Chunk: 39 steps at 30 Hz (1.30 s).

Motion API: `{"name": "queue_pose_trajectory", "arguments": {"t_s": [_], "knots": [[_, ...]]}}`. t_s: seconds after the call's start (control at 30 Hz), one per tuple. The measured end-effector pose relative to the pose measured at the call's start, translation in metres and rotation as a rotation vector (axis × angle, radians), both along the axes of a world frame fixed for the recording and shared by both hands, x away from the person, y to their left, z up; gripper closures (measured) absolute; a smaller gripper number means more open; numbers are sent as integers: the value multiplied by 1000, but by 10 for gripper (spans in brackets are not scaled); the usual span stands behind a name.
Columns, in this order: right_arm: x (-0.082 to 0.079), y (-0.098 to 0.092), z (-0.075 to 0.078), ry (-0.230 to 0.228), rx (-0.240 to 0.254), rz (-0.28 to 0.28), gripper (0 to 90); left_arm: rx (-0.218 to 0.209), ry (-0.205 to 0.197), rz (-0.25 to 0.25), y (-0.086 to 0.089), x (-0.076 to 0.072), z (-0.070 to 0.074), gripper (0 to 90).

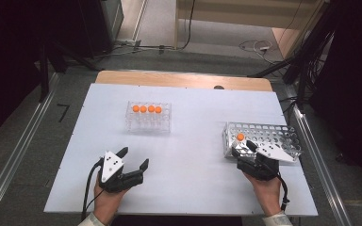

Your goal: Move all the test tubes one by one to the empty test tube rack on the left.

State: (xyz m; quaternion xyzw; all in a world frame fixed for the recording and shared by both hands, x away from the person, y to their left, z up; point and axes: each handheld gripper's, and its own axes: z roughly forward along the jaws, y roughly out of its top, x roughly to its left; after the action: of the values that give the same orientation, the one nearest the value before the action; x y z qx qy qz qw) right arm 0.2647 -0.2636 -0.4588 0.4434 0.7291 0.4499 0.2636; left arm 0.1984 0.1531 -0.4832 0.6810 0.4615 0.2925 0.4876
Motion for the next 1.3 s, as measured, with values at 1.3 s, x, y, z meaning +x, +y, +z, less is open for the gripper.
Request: {"name": "queue_pose_trajectory", "arguments": {"t_s": [1.3], "knots": [[19, 9, -6, -9, -15, 6, 641, -10, 2, 0, 0, -1, 0, 191]]}}
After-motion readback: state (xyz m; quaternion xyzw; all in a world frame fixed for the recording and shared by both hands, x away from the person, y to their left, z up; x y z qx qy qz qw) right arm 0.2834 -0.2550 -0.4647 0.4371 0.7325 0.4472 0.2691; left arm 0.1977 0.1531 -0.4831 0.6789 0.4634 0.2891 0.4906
